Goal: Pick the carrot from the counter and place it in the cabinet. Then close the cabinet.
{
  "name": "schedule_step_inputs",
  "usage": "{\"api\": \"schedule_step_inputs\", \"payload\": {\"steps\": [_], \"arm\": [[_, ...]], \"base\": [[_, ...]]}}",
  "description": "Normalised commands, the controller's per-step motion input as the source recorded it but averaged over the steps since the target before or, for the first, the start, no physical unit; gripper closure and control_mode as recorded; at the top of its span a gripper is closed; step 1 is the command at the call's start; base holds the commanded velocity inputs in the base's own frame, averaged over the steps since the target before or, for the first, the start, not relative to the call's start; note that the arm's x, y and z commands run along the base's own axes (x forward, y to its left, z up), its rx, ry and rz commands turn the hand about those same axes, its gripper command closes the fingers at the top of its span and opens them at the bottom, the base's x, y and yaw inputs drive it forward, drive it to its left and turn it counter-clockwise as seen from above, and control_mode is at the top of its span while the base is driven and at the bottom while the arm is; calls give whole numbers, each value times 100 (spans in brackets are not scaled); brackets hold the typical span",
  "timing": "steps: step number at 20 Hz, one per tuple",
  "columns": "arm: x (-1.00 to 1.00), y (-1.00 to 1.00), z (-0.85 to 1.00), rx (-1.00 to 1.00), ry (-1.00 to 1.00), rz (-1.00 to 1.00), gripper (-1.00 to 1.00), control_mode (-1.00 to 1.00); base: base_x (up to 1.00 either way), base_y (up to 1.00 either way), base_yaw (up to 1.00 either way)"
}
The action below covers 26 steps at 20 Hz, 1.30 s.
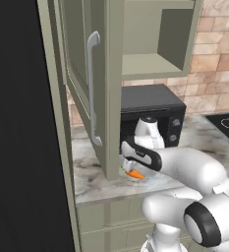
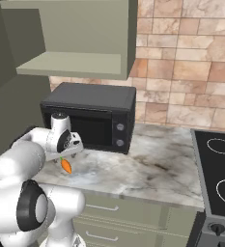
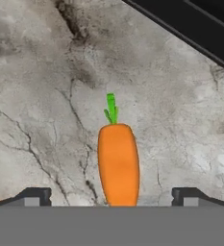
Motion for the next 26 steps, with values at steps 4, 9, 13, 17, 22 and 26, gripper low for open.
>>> {"api": "schedule_step_inputs", "payload": {"steps": [4, 9, 13, 17, 22, 26], "arm": [[17, 2, -38, 0, 0, 0, -100, -100], [4, 0, -34, 0, 0, 0, -100, -100], [1, 1, -33, 0, 0, 0, -100, -100], [0, 2, -32, 0, 0, 0, -100, -100], [-1, 0, -15, 0, -2, 0, 100, -100], [-14, 0, 5, 0, -5, 0, 100, -100]], "base": [[0, 0, 0], [0, 0, 0], [0, 0, 0], [0, 0, 0], [0, 0, 0], [0, 0, 0]]}}
